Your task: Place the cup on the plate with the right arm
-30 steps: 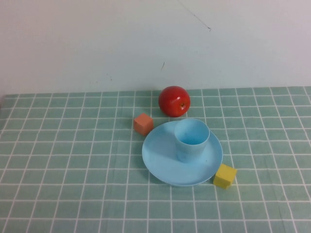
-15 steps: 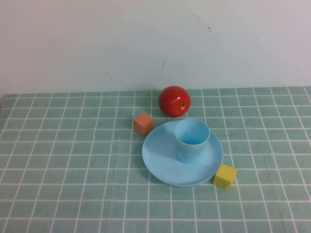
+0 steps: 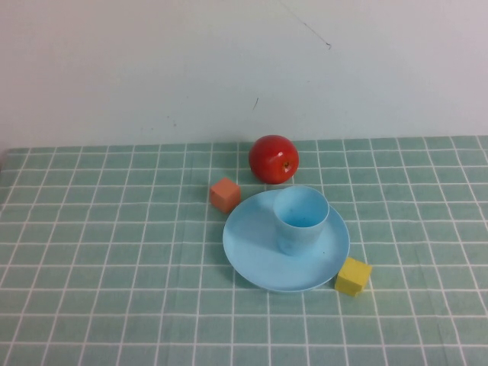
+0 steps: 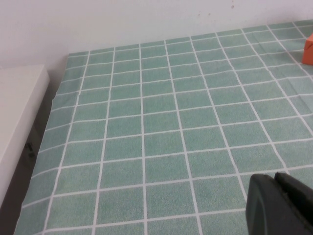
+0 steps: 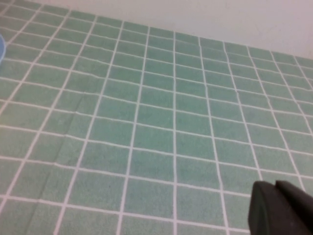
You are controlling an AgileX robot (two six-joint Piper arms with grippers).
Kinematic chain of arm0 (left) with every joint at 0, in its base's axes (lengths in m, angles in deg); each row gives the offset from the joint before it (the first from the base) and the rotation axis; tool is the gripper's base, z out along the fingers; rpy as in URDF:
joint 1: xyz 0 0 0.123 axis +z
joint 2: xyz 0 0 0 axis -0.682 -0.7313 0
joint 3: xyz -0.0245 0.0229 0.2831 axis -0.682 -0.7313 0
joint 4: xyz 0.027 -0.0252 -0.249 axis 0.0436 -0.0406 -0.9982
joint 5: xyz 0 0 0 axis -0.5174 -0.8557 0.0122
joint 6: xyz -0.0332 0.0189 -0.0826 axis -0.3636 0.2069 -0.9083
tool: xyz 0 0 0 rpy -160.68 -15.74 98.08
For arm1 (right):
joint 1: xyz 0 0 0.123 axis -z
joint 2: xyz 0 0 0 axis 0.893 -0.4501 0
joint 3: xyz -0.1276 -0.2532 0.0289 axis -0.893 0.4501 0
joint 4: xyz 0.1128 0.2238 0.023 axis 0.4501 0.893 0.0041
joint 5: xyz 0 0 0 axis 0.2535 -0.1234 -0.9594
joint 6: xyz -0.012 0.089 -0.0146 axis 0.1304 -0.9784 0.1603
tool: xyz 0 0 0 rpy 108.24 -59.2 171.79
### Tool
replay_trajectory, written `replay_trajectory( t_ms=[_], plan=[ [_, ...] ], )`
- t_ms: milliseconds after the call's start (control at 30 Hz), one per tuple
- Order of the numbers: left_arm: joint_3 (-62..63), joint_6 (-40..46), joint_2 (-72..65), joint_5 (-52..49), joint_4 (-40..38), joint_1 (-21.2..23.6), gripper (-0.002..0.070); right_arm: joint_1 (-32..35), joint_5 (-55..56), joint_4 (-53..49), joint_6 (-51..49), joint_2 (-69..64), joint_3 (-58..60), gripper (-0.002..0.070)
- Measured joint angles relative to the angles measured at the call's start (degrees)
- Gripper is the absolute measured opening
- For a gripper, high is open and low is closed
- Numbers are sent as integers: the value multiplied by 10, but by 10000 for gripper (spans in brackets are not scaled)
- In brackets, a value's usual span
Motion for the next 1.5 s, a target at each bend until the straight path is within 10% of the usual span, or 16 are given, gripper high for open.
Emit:
replay_trajectory(
  t_ms=[1500],
  plan=[
    [0, 0, 0, 0, 0, 0, -4, 33, -3, 1, -26, 0, 0, -3]
  ],
)
